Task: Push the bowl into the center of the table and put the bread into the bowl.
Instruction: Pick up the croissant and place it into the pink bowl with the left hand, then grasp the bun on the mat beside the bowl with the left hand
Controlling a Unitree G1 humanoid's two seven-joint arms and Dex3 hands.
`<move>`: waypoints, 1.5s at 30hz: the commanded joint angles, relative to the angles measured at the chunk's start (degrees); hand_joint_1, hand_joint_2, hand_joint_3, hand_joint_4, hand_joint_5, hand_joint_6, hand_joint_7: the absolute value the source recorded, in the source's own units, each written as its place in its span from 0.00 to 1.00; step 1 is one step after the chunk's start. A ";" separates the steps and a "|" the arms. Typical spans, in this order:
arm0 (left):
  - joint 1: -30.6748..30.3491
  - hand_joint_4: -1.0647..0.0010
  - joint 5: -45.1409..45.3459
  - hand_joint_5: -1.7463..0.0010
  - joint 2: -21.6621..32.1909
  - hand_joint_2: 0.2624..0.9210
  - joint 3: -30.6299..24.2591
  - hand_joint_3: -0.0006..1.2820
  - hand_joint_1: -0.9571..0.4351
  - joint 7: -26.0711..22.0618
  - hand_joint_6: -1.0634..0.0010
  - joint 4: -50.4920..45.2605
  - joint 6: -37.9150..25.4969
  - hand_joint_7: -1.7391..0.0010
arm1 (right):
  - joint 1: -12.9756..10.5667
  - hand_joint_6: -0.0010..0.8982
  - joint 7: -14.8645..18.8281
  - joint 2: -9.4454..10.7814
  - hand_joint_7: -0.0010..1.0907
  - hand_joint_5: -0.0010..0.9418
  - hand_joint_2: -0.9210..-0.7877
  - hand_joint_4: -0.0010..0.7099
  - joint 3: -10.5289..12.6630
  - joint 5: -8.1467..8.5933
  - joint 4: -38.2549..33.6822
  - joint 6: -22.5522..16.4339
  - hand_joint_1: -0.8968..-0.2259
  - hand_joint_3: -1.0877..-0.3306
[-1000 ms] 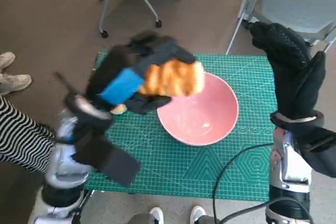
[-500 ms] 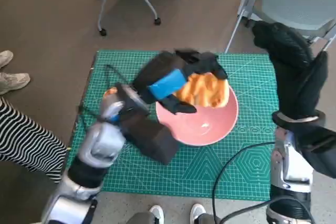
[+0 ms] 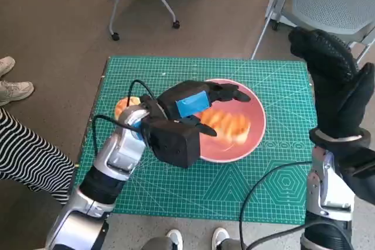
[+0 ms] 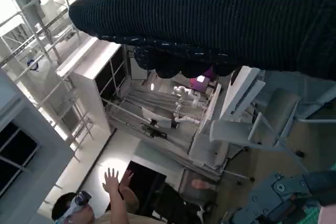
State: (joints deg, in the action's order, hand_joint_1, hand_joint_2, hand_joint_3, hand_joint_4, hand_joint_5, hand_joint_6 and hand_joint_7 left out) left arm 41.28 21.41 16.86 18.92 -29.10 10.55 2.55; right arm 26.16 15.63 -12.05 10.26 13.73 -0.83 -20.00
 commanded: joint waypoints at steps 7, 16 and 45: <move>-0.77 0.99 -2.73 1.00 3.91 0.99 -4.71 0.03 0.35 -3.14 0.93 -8.55 -4.04 0.95 | -0.86 0.09 0.18 0.53 0.48 0.00 0.00 0.26 -0.41 0.16 -1.32 0.07 0.29 0.51; -1.65 1.00 -7.49 1.00 11.07 0.99 -11.90 0.02 0.34 -6.41 0.93 -13.61 -4.92 0.96 | -0.57 0.09 0.60 0.38 0.49 0.00 0.00 0.26 -0.68 0.00 -2.51 -0.85 0.29 0.51; 0.61 1.00 -6.06 1.00 30.68 0.70 -13.36 0.01 0.80 -14.45 0.86 4.03 2.29 0.96 | 0.10 0.06 1.62 -0.66 0.49 0.00 0.00 0.25 -0.40 0.32 -4.65 -2.39 0.32 0.45</move>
State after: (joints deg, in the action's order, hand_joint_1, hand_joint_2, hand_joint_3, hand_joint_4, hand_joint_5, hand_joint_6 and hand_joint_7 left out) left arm 40.61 14.74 47.18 3.86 -42.17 13.46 3.97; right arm 26.49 16.71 -12.51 9.83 13.73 -4.55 -22.41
